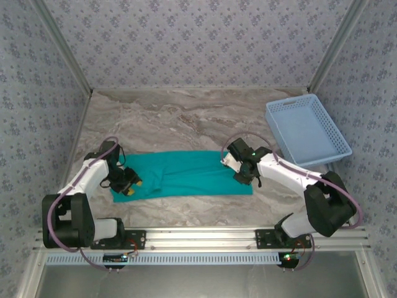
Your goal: Fold the inside-out t-shirt
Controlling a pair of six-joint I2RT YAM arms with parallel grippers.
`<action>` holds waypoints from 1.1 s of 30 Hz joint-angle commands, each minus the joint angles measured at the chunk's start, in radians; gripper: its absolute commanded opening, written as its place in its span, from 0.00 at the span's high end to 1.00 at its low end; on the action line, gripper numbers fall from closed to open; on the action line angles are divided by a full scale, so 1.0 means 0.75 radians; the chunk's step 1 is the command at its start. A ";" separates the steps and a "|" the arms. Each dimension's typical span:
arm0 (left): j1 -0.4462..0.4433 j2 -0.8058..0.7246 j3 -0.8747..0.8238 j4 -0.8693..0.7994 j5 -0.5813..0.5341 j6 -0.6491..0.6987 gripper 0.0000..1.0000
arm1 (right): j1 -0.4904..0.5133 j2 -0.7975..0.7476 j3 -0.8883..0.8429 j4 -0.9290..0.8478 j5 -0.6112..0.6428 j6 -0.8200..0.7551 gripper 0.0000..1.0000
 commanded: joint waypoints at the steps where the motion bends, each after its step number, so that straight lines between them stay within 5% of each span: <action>1: 0.008 0.045 -0.032 -0.003 -0.009 0.008 0.71 | -0.004 -0.023 0.038 -0.051 0.072 -0.090 0.68; 7: 0.012 0.013 0.049 -0.077 -0.043 0.032 1.00 | 0.035 -0.082 0.095 0.050 -0.172 -0.378 0.57; 14: 0.055 -0.157 0.118 -0.200 -0.060 0.002 1.00 | 0.037 0.078 0.125 0.371 -0.378 -0.878 0.55; 19: 0.058 -0.196 0.092 -0.194 0.002 -0.030 1.00 | 0.044 0.269 0.216 0.489 -0.460 -1.047 0.57; 24: 0.061 -0.229 0.049 -0.158 0.073 -0.058 0.66 | 0.077 0.410 0.287 0.572 -0.502 -1.077 0.60; 33: -0.037 -0.150 0.122 -0.015 0.075 -0.147 0.67 | 0.135 0.536 0.314 0.634 -0.561 -1.060 0.63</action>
